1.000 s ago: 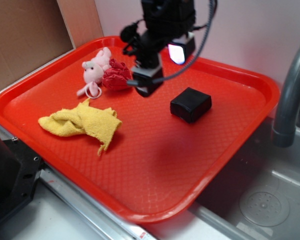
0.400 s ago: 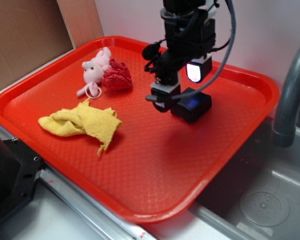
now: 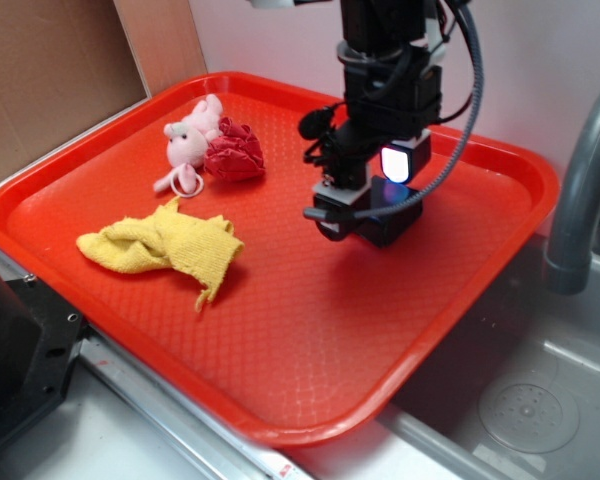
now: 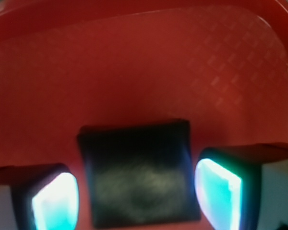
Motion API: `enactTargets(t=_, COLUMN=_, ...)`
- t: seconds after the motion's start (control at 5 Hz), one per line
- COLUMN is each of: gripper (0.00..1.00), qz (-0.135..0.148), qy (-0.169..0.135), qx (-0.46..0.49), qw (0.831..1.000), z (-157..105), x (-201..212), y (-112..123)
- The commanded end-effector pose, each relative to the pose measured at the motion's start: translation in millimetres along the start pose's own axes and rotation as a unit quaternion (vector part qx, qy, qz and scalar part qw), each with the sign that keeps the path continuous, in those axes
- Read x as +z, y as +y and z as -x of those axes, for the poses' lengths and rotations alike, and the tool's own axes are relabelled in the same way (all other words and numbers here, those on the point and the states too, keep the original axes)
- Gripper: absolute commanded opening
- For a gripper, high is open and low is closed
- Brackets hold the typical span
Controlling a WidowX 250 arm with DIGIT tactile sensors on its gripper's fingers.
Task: Grab the black box.
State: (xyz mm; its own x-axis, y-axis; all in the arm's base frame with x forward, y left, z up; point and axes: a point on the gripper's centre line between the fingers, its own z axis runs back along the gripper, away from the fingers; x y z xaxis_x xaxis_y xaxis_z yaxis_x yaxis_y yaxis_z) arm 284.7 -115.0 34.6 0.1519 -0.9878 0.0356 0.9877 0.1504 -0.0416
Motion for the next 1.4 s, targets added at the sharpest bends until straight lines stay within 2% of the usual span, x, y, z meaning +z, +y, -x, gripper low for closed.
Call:
enactTargets(t=0.0, gripper=1.0, qz=-0.016, qy=-0.013, qx=-0.028, qw=0.999, z=-20.0, x=1.6, y=2.6)
enactTargets(t=0.2, gripper=1.0, qz=-0.011, qy=-0.004, qx=-0.035, qw=0.999, z=-23.1, x=-6.2, y=-0.8)
enactTargets(t=0.4, gripper=0.0, qz=-0.01, qy=0.008, qx=-0.035, qw=0.999, z=-23.1, x=-13.8, y=-3.3)
enactTargets(t=0.6, gripper=0.0, qz=-0.016, qy=0.018, qx=-0.015, qw=1.0, z=-18.3, x=-4.6, y=-5.9)
enactTargets(t=0.8, gripper=0.0, qz=-0.015, qy=0.043, qx=0.11, qw=0.993, z=4.5, x=26.9, y=-6.5)
enactTargets(t=1.0, gripper=0.0, qz=-0.016, qy=0.037, qx=0.233, qw=0.972, z=31.1, x=62.6, y=-17.8)
enactTargets(t=1.2, gripper=0.0, qz=-0.034, qy=0.071, qx=0.354, qw=0.932, z=54.4, x=99.3, y=-42.3)
